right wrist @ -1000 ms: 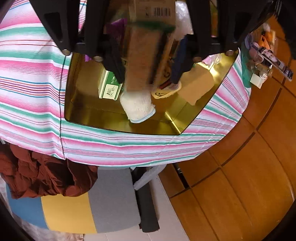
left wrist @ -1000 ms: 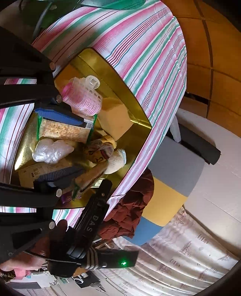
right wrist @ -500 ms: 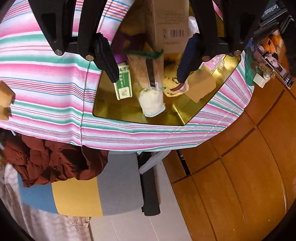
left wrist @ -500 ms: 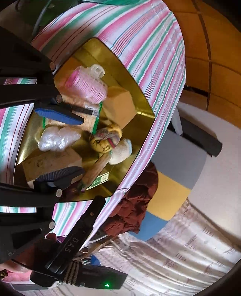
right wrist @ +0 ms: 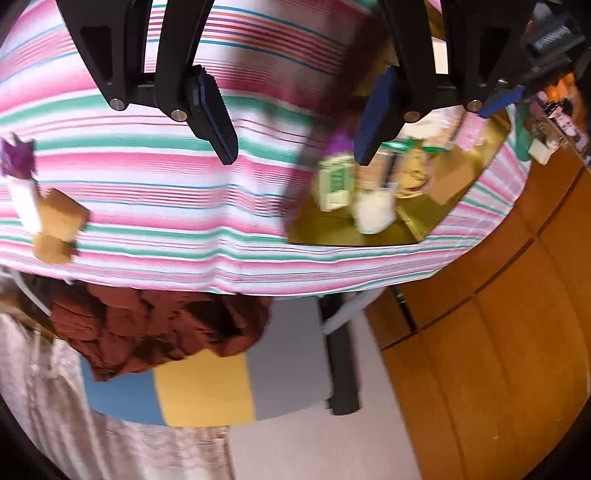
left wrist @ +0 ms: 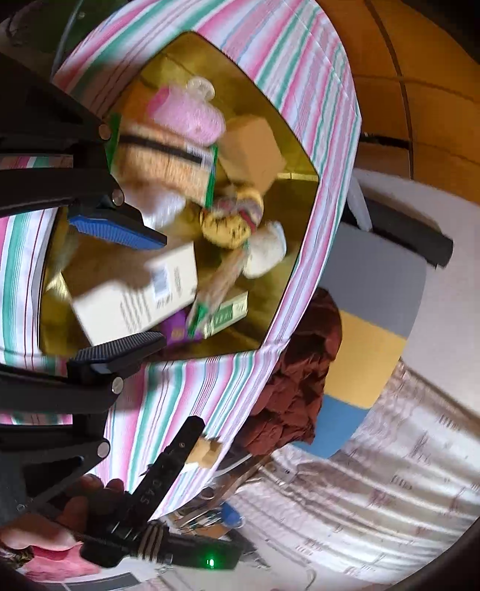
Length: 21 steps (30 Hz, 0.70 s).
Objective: Organize objects
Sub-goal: 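Move both tools back from the tray to the pile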
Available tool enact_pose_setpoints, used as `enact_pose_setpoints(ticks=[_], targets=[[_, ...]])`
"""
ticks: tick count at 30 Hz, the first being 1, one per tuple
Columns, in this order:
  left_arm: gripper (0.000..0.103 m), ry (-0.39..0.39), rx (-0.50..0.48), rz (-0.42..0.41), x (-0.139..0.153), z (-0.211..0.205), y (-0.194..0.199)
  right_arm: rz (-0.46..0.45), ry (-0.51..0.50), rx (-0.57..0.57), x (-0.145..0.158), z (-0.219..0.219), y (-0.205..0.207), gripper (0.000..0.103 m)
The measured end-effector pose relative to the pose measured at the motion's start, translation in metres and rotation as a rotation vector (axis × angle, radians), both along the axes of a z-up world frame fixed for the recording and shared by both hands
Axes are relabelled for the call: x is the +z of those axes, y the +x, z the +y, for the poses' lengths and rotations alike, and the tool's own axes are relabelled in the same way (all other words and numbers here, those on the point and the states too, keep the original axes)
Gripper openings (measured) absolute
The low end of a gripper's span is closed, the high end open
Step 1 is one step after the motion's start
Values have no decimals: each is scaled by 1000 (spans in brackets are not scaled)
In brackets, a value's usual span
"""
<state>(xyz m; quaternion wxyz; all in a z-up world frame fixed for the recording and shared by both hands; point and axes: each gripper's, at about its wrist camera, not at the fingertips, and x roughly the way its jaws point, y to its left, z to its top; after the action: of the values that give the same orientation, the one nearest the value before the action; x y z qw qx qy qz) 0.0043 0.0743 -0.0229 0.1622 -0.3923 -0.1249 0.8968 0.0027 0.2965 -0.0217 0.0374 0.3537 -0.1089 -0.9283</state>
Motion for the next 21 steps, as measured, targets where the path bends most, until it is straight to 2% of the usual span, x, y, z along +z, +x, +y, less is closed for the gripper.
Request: enact_pose_setpoints(ticks=[7, 10, 12, 17, 21], targets=[[47, -16, -122, 9, 6, 44, 8, -38, 30, -156, -15, 78, 16, 66], [47, 3, -175, 4, 5, 59, 13, -41, 52, -240, -17, 115, 24, 71], [47, 0, -205, 0, 4, 69, 16, -33, 79, -313, -18, 143, 29, 78], [47, -18, -252, -10, 1, 89, 23, -44, 104, -474, -21, 208, 35, 81], [47, -45, -277, -21, -2, 103, 27, -97, 144, -520, -34, 244, 23, 82]])
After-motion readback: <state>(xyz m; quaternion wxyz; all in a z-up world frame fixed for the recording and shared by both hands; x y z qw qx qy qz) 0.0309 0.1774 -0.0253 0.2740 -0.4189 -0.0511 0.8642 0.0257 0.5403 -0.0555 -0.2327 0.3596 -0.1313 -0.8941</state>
